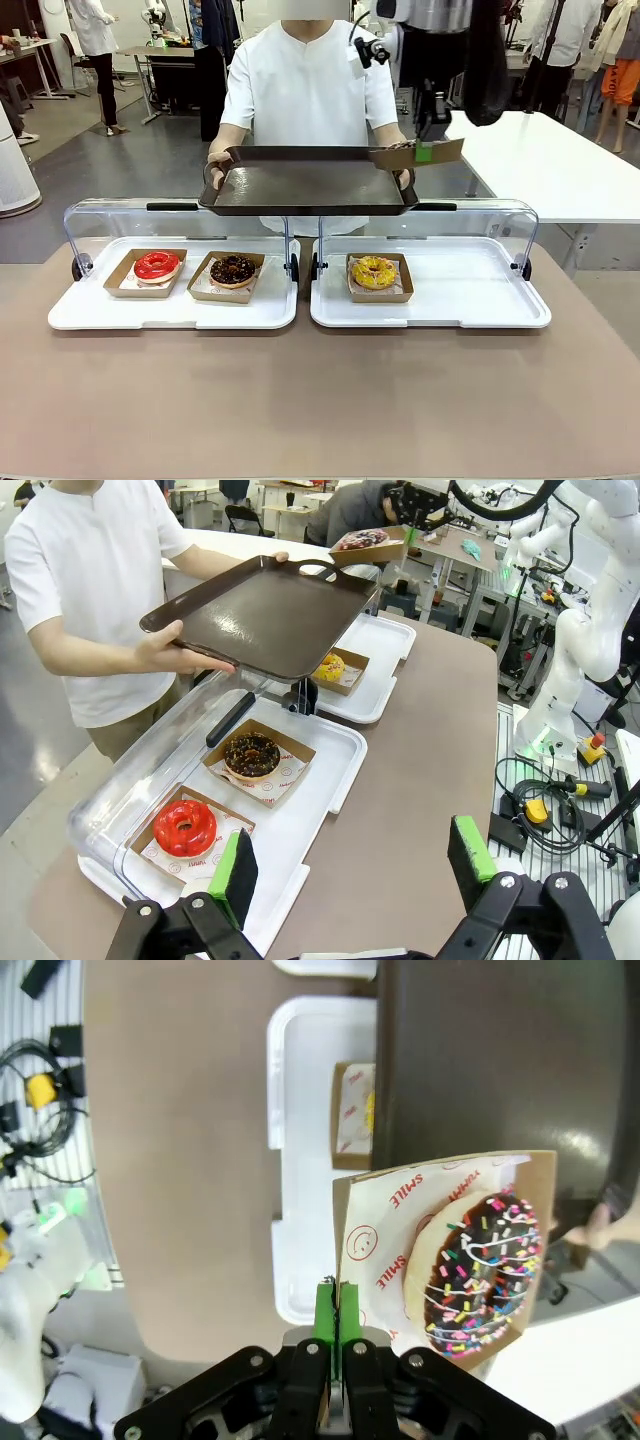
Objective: Provide the desired donut to the person.
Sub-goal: Place the picked Paper togo box onto the Handle tray extended by the person.
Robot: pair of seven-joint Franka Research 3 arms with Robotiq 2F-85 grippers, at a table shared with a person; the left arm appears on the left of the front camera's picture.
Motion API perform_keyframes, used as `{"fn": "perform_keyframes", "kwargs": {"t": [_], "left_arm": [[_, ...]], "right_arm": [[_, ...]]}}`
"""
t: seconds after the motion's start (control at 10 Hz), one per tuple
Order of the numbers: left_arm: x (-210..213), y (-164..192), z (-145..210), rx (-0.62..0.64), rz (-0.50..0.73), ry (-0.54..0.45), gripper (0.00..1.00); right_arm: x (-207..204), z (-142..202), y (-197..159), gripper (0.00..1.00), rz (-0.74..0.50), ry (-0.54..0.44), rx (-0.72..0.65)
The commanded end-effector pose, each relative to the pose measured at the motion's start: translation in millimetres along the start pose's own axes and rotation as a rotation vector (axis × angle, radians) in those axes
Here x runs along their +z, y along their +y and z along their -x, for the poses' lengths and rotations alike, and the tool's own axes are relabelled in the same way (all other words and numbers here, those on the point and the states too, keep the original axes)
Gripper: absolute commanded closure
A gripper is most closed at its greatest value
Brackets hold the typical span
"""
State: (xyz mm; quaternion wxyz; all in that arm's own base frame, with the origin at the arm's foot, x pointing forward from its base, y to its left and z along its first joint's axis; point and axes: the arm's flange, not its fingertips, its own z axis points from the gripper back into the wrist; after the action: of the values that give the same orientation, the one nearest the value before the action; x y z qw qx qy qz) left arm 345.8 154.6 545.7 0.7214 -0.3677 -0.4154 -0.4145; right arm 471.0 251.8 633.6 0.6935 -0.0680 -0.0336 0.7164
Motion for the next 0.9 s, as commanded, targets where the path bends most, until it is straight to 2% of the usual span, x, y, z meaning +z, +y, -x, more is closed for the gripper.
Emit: {"fn": "perform_keyframes", "kwargs": {"t": [0.0, 0.4, 0.8], "left_arm": [[1, -1, 0, -0.002, 0.002, -0.007, 0.00], [1, -1, 0, -0.002, 0.002, -0.007, 0.00], [1, -1, 0, -0.002, 0.002, -0.007, 0.00]], "right_arm": [[-5, -18, -24, 0.98, 0.015, -0.023, -0.036], [-23, -48, -57, 0.98, 0.035, -0.036, -0.096], [-42, -44, -71, 0.98, 0.026, -0.039, -0.147]]}}
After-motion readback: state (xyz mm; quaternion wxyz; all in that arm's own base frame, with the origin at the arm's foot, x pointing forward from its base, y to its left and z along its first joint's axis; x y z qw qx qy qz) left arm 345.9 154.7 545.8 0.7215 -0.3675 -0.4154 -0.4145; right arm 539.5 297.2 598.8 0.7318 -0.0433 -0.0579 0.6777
